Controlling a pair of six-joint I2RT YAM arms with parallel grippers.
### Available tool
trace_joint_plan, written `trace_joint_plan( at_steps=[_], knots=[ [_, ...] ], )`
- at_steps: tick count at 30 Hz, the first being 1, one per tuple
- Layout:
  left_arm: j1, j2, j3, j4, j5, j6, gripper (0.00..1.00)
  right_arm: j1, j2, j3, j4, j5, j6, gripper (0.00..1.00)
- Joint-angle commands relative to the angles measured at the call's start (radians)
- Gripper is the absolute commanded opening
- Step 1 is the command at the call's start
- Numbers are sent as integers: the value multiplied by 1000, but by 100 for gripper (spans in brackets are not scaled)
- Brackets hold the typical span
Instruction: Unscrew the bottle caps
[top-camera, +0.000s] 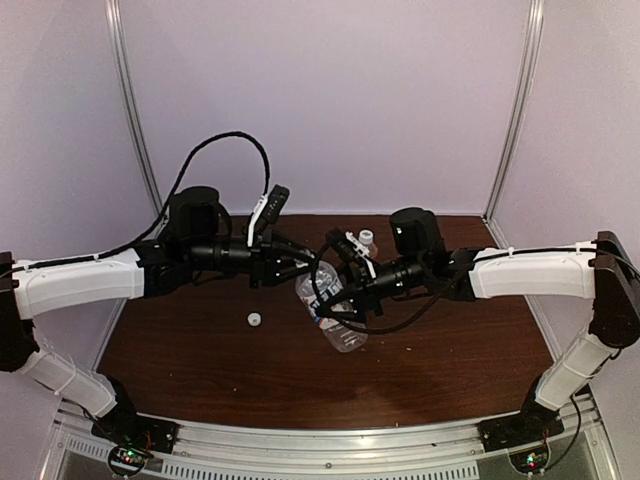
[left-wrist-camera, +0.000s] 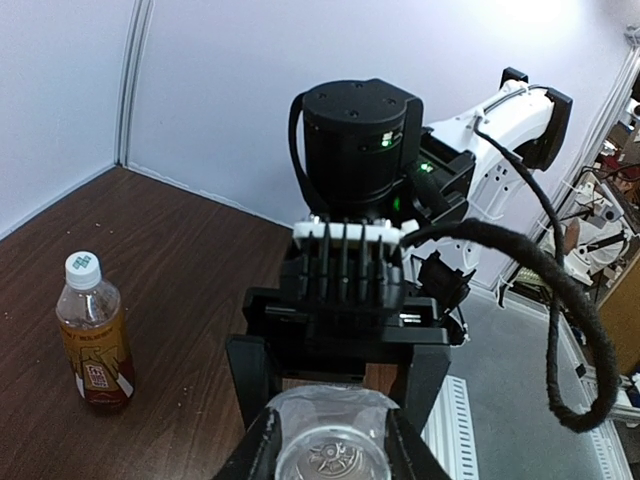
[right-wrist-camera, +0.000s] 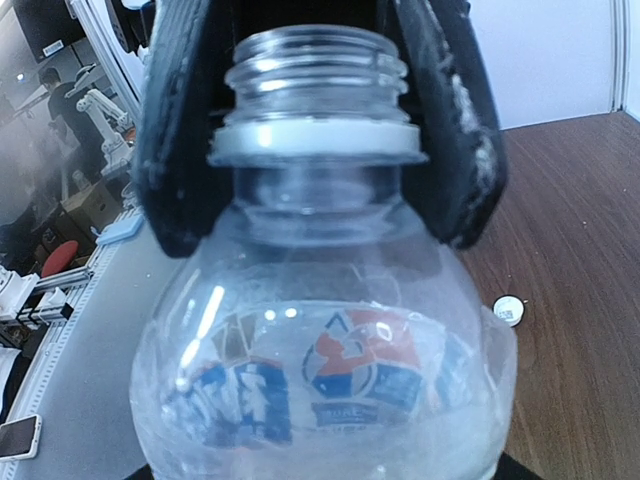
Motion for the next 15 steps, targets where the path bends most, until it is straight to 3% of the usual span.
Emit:
trace_joint_plan(
  at_steps=[1,7,15],
  knots=[
    [-5,-33,-1,25,19,31,0,4,-7,22,14,41,2,73],
    [-6,-51,-2,-21,-14,67,0,4,-5,24,11,54,10,99],
    [-6,-82,6,-125,-86,138,0,2,-27,20,-11,132,2,100]
  ],
)
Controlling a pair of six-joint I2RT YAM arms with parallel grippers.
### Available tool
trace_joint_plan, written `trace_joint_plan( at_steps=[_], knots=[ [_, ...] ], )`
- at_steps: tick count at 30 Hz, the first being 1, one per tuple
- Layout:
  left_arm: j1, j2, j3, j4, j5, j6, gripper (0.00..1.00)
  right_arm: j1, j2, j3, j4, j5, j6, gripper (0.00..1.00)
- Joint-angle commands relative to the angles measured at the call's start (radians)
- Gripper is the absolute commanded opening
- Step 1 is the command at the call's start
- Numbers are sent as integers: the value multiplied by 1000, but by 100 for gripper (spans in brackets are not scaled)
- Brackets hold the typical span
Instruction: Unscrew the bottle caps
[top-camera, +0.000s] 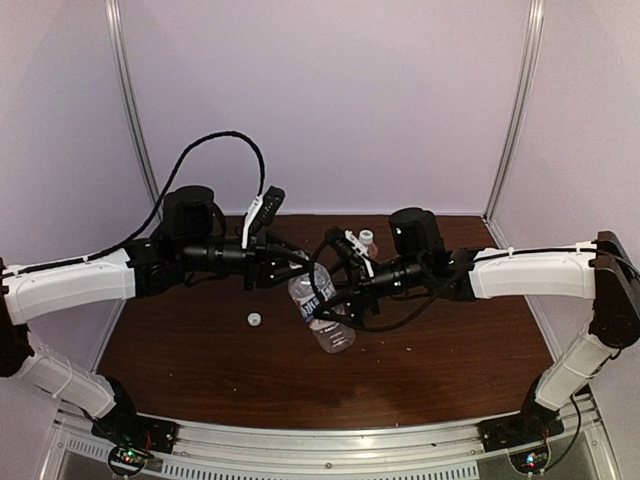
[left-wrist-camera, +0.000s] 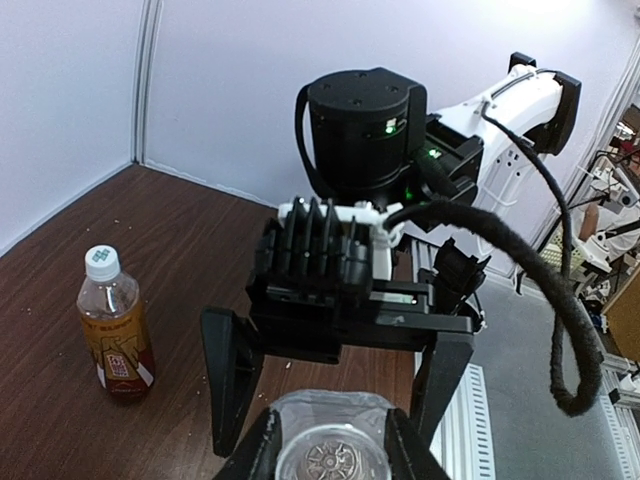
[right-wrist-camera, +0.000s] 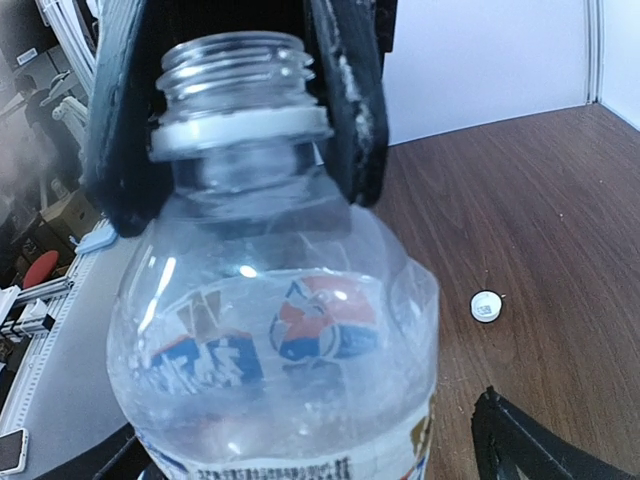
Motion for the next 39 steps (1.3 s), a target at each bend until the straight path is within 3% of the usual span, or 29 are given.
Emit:
trace_joint_plan(
  at_steps=[1,9,23,31,39],
  knots=[
    [-4,-45,9,-80,-77,82,0,-3,-35,16,-14,94,-5,100],
    [-1,-81,58,-277,-360,151,0,-24,-95,7,-46,326,22,100],
    [90,-37,150,-380,-713,138,0,-32,-180,6,-92,646,72,100],
    [225,53,155,-320,-715,65,0,-32,-186,42,-140,809,36,100],
    [245,167,146,-237,-702,53,3,-32,-148,101,-228,926,45,100]
  ],
)
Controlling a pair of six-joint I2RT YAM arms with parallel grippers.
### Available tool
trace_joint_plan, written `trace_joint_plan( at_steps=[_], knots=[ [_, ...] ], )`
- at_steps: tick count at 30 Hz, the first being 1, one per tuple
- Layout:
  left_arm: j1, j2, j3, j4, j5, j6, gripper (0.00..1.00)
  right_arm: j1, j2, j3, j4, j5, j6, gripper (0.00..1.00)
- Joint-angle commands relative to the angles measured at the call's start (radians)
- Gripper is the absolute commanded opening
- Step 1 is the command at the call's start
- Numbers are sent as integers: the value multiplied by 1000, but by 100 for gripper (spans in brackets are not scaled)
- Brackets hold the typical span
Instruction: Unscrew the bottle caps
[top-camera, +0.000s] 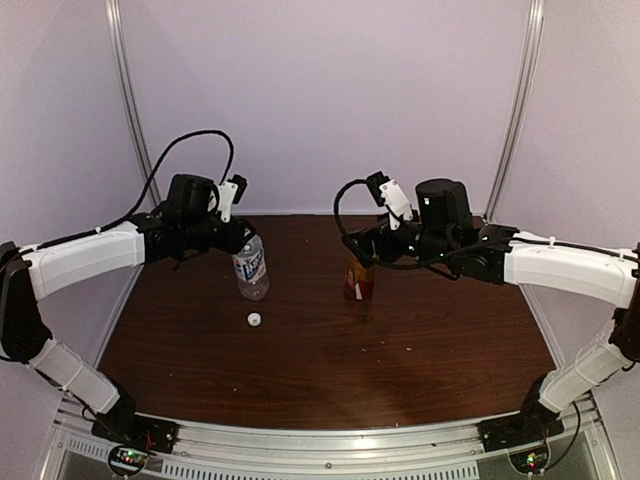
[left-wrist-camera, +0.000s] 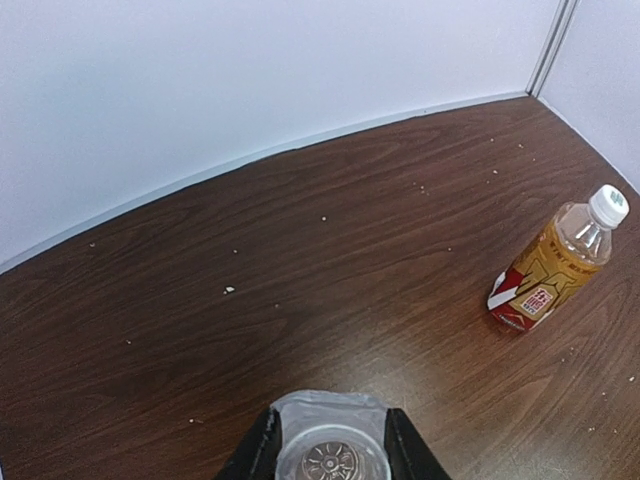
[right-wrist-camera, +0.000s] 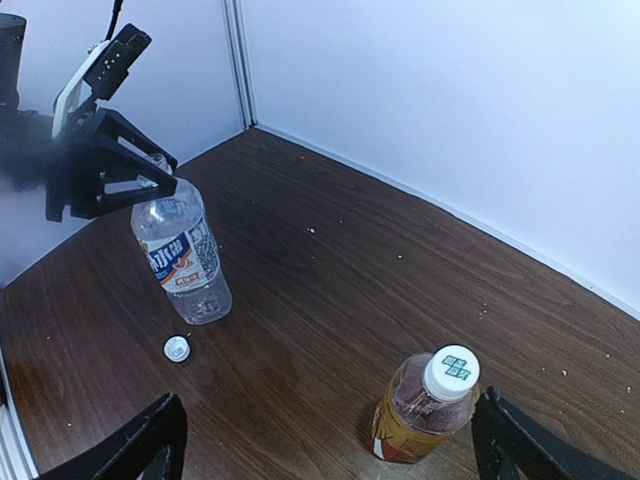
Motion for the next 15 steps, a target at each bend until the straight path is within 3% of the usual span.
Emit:
trace_joint_plan(
  at_steps=[1,7,15],
  knots=[
    [0,56,10,97,2,-18,4,-4,10,20,-37,85,2,100],
    [0,92,-8,114,-15,-22,6,-3,-2,4,-32,110,4,100],
    [0,90,-59,156,-8,-7,17,-3,0,7,-62,170,15,100]
  ],
)
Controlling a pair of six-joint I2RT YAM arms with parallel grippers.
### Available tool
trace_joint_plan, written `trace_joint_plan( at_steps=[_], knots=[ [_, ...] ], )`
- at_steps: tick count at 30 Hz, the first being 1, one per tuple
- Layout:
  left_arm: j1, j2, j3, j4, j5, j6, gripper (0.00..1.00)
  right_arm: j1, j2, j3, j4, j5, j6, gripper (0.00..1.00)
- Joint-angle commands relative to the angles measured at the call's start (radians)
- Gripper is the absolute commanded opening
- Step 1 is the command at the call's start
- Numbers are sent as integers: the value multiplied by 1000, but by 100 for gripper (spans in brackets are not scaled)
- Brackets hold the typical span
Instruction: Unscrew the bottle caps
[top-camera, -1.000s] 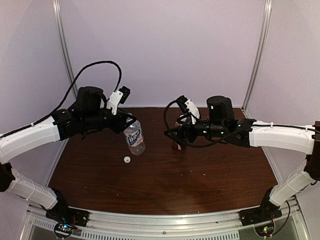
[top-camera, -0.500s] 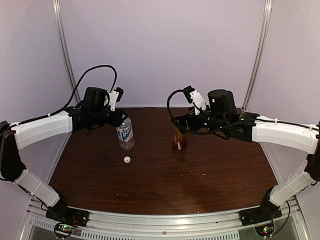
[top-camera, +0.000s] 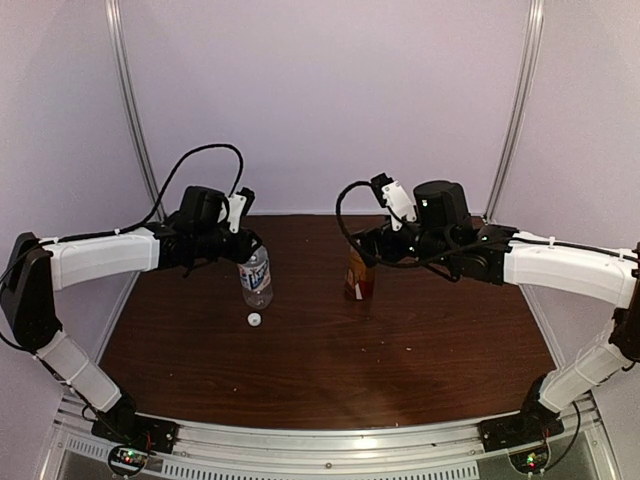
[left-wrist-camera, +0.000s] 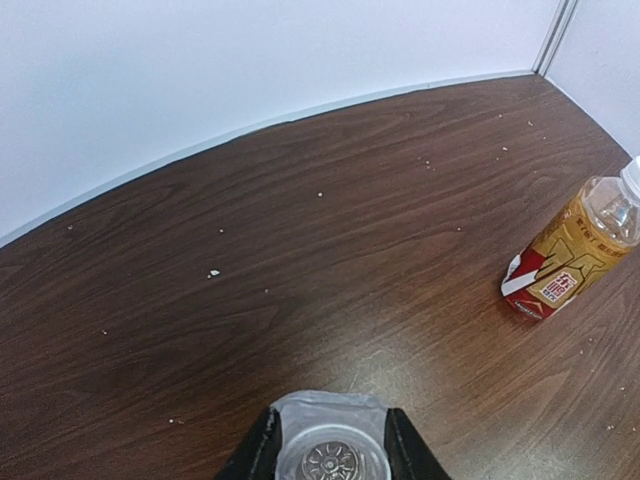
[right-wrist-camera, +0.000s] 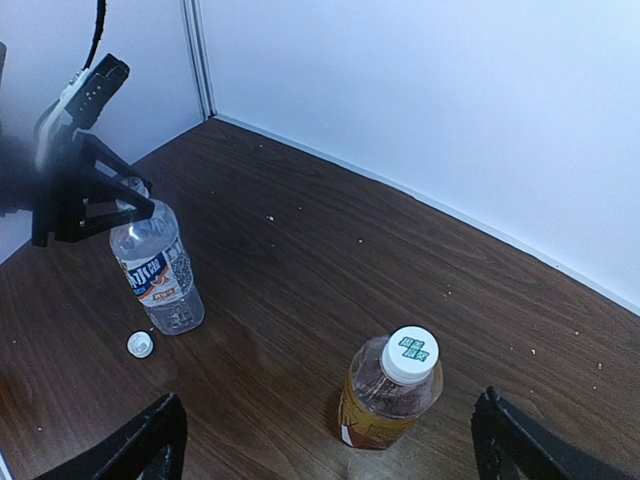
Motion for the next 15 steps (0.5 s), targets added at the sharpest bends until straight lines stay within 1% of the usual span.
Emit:
trace_joint_plan(
  at_steps=[1,4,6,8,10,15],
  knots=[
    [0,-2,-23,68,-6,2,18,-3,-4,0,-25,61,11,100],
    [0,2,-27,63,-10,4,22,-4,-4,-2,-33,78,8,100],
    [0,0,-30,62,-12,4,27,-4,-2,-2,-38,89,7,100],
    [1,-6,-32,62,-16,5,34,-4,-2,-1,-40,99,6,100],
    [0,-11,-31,60,-19,3,44,-5,-1,2,-40,109,6,100],
    [0,-36,-21,47,-31,-8,57,-8,9,17,-50,122,16,100]
  ],
)
